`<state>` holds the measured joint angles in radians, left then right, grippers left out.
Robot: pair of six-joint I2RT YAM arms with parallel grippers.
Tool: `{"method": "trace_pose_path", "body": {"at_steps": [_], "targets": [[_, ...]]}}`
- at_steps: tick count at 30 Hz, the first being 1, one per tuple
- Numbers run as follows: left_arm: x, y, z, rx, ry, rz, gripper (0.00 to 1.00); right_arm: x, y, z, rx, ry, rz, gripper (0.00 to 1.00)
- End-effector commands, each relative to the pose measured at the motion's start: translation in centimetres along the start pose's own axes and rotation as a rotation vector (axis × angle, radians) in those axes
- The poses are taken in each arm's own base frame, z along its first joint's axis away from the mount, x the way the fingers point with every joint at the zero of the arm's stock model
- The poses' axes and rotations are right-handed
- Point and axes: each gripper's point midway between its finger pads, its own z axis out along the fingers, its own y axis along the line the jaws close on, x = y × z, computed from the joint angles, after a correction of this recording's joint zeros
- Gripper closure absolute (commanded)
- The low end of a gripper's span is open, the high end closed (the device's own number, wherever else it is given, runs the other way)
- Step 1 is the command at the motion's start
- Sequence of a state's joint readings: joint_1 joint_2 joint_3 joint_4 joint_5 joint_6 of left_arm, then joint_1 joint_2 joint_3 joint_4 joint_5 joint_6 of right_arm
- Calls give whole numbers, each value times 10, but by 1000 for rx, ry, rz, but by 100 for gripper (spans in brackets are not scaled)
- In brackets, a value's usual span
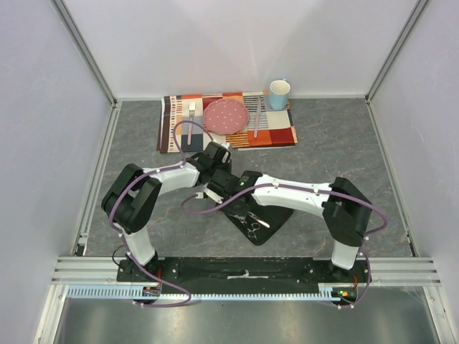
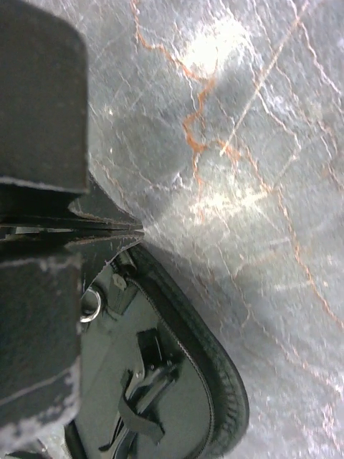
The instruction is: Sort the hair-cutting tools
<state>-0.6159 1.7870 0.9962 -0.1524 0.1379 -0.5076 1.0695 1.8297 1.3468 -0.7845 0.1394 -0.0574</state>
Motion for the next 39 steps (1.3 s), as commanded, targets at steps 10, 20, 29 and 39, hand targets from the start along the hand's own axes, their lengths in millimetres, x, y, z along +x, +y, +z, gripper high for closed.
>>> {"method": "trace_pose_path", "body": {"at_steps": [10, 20, 29, 39], "targets": [[-31, -36, -34, 75, -63, 54, 98, 30, -94, -110, 542, -236, 413, 41], [-81, -51, -68, 80, -196, 92, 92, 59, -66, -95, 328, -350, 747, 100], [-126, -120, -38, 351, -146, 247, 92, 38, 43, -74, -139, -392, 588, 100], [-132, -148, 20, 505, -21, 260, 92, 18, 114, -39, -211, -313, 445, 100]]}}
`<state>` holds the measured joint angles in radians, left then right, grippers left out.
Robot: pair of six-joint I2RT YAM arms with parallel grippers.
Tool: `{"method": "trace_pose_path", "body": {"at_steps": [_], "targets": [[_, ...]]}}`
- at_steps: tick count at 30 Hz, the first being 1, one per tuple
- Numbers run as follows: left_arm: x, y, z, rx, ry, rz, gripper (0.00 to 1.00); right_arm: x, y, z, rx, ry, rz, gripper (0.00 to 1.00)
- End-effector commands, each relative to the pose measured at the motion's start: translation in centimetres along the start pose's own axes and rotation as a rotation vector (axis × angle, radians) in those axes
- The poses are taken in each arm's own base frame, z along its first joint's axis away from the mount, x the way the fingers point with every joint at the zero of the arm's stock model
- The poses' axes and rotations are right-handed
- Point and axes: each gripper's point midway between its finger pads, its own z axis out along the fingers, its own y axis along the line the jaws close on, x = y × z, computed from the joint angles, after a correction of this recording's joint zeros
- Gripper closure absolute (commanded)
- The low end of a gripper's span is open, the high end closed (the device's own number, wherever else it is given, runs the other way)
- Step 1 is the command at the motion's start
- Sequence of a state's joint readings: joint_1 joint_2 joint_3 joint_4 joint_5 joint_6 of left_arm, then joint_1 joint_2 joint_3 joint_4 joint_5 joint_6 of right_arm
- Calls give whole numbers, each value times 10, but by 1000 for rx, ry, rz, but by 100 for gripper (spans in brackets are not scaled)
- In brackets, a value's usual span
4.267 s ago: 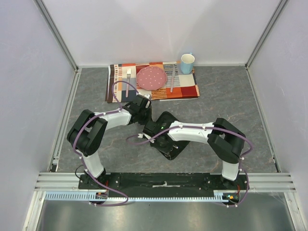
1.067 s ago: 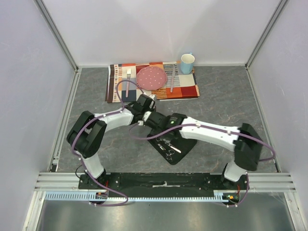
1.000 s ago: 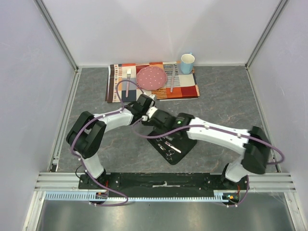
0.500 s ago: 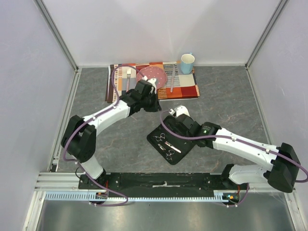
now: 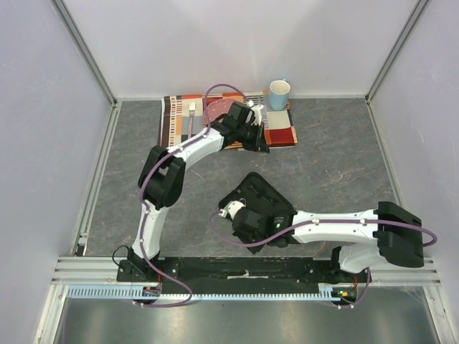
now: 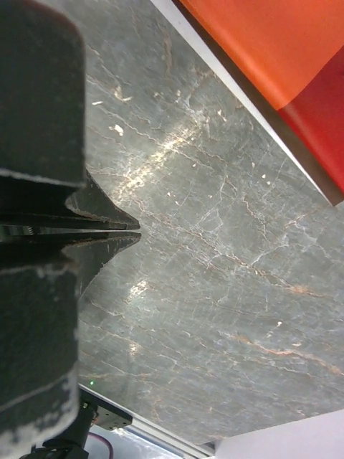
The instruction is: Sort the hair-cutting tools
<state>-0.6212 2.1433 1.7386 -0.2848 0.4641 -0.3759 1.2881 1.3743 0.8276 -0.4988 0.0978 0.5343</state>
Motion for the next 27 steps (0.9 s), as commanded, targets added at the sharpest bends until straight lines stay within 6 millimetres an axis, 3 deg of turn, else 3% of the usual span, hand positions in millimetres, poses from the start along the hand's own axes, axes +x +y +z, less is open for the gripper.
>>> {"method": "trace_pose_path", "body": {"at_steps": [1, 5, 11, 20, 27], "targets": [[5, -12, 14, 117, 69, 30, 92, -25, 26, 14, -61, -60, 28, 100], [33, 9, 25, 72, 145, -6, 92, -23, 18, 31, 2, -44, 30, 100], [65, 46, 25, -97, 207, -53, 93, -7, -5, 42, 124, -10, 61, 100], [95, 60, 12, -168, 234, -93, 94, 31, -64, 29, 375, 52, 158, 100], [113, 81, -11, -271, 242, -115, 97, 46, -96, 6, 496, 53, 237, 100]]}}
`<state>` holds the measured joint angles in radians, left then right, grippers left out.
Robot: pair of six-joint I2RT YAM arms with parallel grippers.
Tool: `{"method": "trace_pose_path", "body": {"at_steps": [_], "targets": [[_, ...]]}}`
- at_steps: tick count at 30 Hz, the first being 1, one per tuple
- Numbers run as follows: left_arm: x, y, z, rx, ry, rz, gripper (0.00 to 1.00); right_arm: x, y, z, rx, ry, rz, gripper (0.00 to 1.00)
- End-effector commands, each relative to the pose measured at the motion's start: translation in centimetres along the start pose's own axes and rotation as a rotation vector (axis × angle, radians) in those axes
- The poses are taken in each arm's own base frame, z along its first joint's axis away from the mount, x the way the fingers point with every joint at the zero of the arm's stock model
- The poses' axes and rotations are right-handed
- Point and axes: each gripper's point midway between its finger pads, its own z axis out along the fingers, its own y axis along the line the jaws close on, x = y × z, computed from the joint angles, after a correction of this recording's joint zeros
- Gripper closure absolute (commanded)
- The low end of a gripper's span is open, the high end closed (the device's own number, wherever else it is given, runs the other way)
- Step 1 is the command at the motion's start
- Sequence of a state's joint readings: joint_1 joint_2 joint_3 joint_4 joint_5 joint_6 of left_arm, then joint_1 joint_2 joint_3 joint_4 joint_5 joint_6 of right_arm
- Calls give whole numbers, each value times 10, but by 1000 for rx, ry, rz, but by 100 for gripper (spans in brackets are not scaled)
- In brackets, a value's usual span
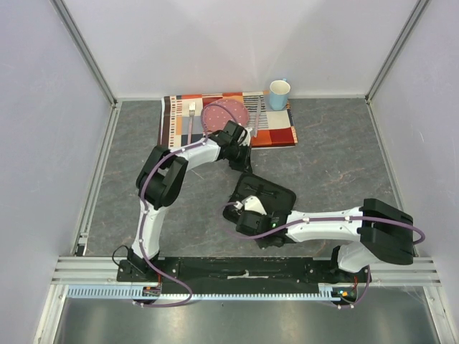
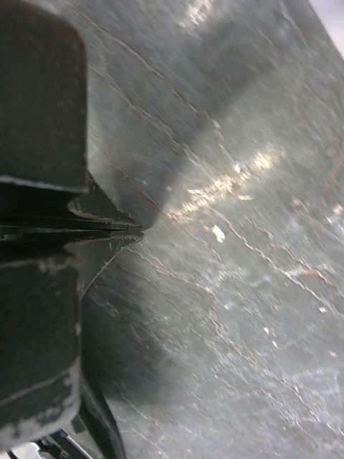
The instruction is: Sort the hair-cutting tools
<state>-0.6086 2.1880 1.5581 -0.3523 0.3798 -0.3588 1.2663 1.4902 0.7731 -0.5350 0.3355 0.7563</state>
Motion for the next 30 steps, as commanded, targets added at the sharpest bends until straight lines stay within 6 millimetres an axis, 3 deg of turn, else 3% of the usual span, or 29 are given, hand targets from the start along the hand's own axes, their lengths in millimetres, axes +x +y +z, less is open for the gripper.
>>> {"method": "trace_pose_path", "body": {"at_steps": [1, 6, 13, 16, 22, 26, 29, 30], "targets": [[26, 28, -17, -121, 34, -31, 97, 4, -52, -7, 189, -12, 68, 100], [43, 44, -44, -186, -2, -85, 98, 1, -77, -16, 253, -11, 131, 100], [101, 66, -76, -285, -12, -204, 98, -28, -111, -19, 328, -28, 189, 100], [122, 63, -85, -260, -32, -247, 98, -48, -114, -15, 352, -37, 181, 100], [170, 60, -98, -234, -33, -325, 98, -71, -110, 2, 353, -41, 171, 100], [164, 60, -121, -274, -101, -308, 97, -82, -114, -14, 358, -72, 162, 100], [134, 54, -140, -303, -163, -259, 97, -85, -119, -42, 341, -101, 173, 100], [116, 48, -148, -302, -204, -238, 97, -83, -117, -46, 323, -104, 176, 100]]}}
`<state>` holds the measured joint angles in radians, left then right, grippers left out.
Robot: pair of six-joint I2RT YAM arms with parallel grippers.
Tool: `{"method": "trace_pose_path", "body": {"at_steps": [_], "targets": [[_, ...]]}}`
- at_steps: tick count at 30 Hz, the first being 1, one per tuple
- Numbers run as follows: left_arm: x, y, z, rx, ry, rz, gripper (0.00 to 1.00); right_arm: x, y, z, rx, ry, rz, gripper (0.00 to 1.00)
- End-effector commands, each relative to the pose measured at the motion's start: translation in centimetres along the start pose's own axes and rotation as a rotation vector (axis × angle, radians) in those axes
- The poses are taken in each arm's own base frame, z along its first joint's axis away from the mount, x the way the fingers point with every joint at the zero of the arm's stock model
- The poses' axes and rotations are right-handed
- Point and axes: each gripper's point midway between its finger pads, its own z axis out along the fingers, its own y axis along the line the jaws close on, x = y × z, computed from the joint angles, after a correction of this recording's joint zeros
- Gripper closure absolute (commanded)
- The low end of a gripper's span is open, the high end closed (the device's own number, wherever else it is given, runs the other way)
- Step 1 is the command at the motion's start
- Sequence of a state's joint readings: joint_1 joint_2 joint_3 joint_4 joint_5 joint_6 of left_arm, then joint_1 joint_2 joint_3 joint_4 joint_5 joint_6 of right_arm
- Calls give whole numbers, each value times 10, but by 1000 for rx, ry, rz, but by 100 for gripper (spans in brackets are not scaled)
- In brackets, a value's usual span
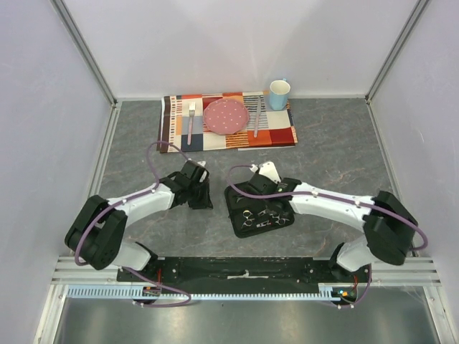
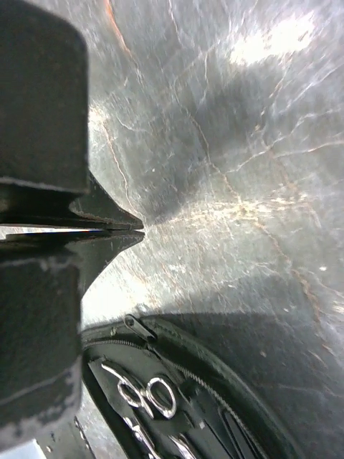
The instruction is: Sort the hair-cutting tools
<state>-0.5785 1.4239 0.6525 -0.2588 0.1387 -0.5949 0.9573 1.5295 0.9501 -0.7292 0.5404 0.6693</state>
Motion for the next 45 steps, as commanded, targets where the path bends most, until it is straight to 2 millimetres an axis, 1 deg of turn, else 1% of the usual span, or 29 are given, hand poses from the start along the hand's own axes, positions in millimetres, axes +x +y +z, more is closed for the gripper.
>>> {"method": "trace_pose_path", "body": {"at_steps": [1, 2, 3, 4, 5, 6, 7, 8, 9, 10, 12, 13, 15, 17, 18, 23, 25, 28, 29, 30, 31, 32, 34, 35, 37, 38, 40, 41, 45], "targets": [[-53, -17, -29, -37, -146, 24, 96, -12, -16, -36, -47, -61, 17, 100], [-61, -20, -31, -38, -164, 30, 96, -9, -17, -43, -80, -67, 30, 100], [-74, -27, -34, -39, -188, 36, 95, 1, -10, -46, -135, -36, 31, 100], [-81, -31, -34, -35, -194, 40, 94, 18, -11, -42, -146, -2, 23, 100], [-86, -34, -33, -35, -193, 46, 94, 24, -10, -42, -165, 4, 44, 100], [-100, -47, -37, -8, -211, 59, 94, 33, -7, -41, -177, 18, 45, 100], [-101, -48, -26, -15, -184, 60, 94, 51, -11, -33, -161, 49, 40, 100], [-105, -52, -23, -7, -180, 63, 94, 55, -12, -30, -158, 53, 67, 100], [-117, -65, -25, 28, -191, 73, 94, 68, -13, -25, -150, 75, 69, 100], [-116, -63, -13, 18, -163, 76, 94, 69, -11, -24, -159, 71, 86, 100], [-128, -75, -9, 43, -166, 92, 94, 77, -10, -21, -162, 78, 109, 100], [-126, -74, 2, 36, -138, 96, 94, 76, -10, -20, -166, 73, 120, 100], [-132, -84, 9, 59, -120, 109, 94, 79, -9, -17, -160, 76, 130, 100], [-128, -83, 23, 48, -80, 112, 94, 81, -8, -13, -150, 81, 131, 100], [-130, -88, 24, 54, -81, 122, 94, 82, -7, -11, -145, 86, 134, 100], [-113, -88, 48, 37, -10, 135, 94, 85, 6, 0, -162, 109, 149, 100], [-106, -88, 52, 31, 4, 145, 94, 86, 10, 4, -161, 115, 163, 100], [-94, -83, 57, 10, 27, 155, 94, 86, 9, 12, -120, 118, 170, 100], [-87, -77, 59, -8, 39, 153, 94, 86, 6, 14, -98, 116, 167, 100], [-83, -75, 57, -11, 39, 157, 94, 79, 5, 14, -79, 100, 175, 100], [-80, -72, 56, -15, 40, 157, 94, 80, 4, 17, -56, 106, 169, 100], [-68, -61, 59, -36, 54, 154, 94, 74, 6, 17, -53, 98, 179, 100], [-60, -53, 54, -47, 47, 150, 94, 69, 4, 20, -24, 82, 179, 100], [-47, -41, 55, -70, 68, 142, 94, 61, 6, 20, -21, 67, 188, 100], [-41, -35, 51, -73, 55, 137, 94, 57, 3, 26, 16, 64, 174, 100], [-28, -25, 51, -89, 77, 128, 94, 50, 2, 27, 21, 56, 171, 100], [-23, -22, 47, -83, 70, 121, 94, 45, 4, 34, 42, 56, 147, 100], [-13, -15, 46, -94, 86, 113, 94, 37, 5, 36, 44, 46, 148, 100], [1, -5, 38, -98, 82, 104, 95, 18, 19, 49, 17, 22, 98, 100]]}}
